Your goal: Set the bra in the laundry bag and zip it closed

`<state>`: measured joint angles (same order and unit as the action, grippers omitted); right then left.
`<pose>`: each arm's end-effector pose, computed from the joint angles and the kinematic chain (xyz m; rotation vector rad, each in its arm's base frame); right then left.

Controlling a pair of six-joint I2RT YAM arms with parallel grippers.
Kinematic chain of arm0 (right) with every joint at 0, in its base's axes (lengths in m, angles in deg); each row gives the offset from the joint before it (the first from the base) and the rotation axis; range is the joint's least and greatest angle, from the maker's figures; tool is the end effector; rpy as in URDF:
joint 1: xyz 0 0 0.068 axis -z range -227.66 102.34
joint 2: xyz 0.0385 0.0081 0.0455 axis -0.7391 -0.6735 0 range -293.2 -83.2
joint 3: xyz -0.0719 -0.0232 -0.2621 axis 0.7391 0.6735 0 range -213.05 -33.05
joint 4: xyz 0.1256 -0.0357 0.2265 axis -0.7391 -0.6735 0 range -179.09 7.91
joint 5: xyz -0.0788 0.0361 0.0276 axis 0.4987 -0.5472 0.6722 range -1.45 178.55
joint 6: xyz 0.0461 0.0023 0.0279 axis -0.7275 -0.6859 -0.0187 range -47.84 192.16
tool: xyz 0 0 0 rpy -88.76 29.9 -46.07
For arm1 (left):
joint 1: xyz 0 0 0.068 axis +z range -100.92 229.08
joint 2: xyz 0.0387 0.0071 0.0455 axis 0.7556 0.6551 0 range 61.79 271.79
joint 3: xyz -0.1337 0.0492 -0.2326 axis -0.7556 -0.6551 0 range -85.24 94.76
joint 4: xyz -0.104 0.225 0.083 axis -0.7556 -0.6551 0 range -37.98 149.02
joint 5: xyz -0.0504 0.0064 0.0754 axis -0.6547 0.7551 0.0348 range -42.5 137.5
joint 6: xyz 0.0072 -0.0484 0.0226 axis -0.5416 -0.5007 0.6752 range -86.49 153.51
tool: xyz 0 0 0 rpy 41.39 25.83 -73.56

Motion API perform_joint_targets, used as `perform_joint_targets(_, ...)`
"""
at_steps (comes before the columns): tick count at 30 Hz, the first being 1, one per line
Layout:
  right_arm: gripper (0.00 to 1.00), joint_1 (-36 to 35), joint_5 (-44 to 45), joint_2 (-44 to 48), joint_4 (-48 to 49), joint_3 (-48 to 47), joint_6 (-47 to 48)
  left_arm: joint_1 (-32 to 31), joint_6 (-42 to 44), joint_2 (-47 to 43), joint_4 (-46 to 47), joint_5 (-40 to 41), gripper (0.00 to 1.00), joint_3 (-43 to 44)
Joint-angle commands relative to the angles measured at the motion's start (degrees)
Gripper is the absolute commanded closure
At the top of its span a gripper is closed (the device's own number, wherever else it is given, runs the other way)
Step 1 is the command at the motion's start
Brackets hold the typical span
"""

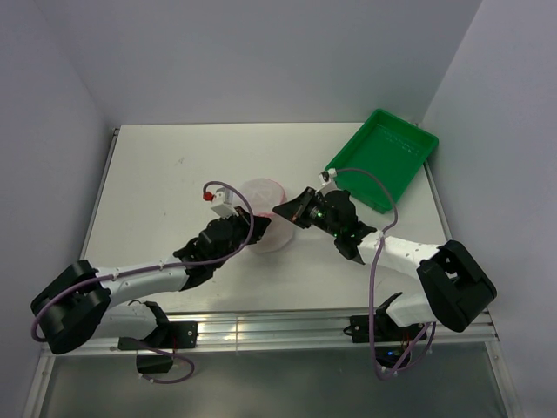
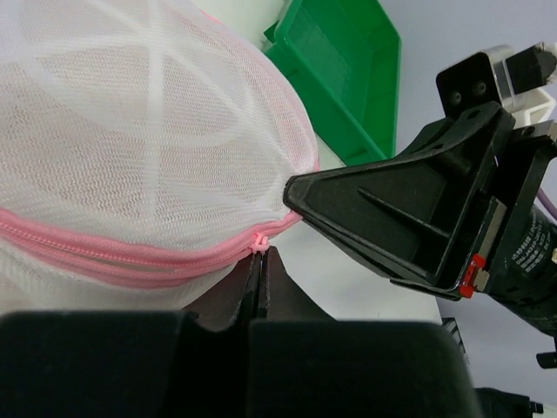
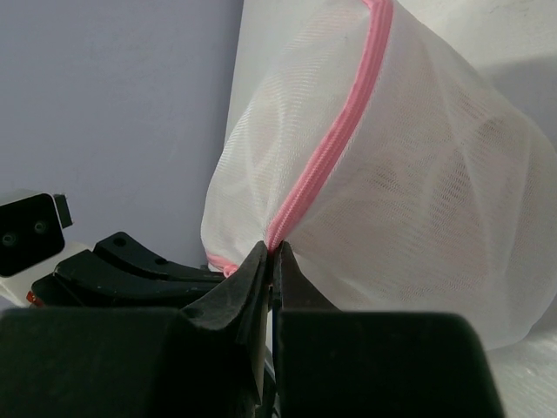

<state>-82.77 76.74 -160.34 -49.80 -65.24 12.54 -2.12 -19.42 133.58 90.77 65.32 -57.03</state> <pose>0.2275 0.1689 0.2163 0.2627 1.9900 1.3177 0.1726 -0.1973 0.2166 -0.2668 1.8689 -1.0190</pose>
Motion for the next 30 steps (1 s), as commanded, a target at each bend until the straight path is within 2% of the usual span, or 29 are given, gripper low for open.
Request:
perform_joint_targets(1,1.00,0.6,-0.5,2.7,0.8,-0.2,2.6,0.0,2.6,-3.7,-1.5,2.5,1.00,-2.0)
perform_joint_targets(9,1.00,2.9,-4.4,4.3,0.3,1.0,8.0,2.9,5.7,-16.8,-13.4,7.2,1.00,-7.2)
perform_joint_targets(18,1.00,6.5,-15.4,0.4,-0.8,-1.7,17.9,6.4,7.7,-29.6,-22.8,8.2,1.00,-9.5)
perform_joint_targets(23,1.00,8.1,-19.6,-6.1,-2.6,-10.6,21.5,4.9,8.4,-32.8,-18.8,0.6,1.00,-11.5)
perform_joint_targets(25,1.00,8.1,-20.5,-10.2,-6.6,-17.7,23.8,3.0,7.8,-32.6,-17.1,0.5,1.00,-12.0)
perform_joint_targets(27,0.93,8.1,-21.5,-14.4,-9.2,-24.0,24.4,-0.2,7.0,-32.2,-15.3,0.9,1.00,-12.4)
perform_joint_targets(28,0.84,8.1,-21.0,-15.3,-12.1,-25.7,24.5,-1.2,6.9,-31.5,-14.4,1.1,1.00,-12.3)
perform_joint_targets(29,0.59,8.1,-20.5,-16.3,-13.6,-27.0,24.5,-2.8,6.3,-31.1,-13.1,1.5,1.00,-12.2)
perform_joint_targets(30,0.50,8.0,-19.5,-16.3,-14.9,-28.3,24.8,-3.4,5.7,-30.7,-12.2,1.6,1.00,-12.2)
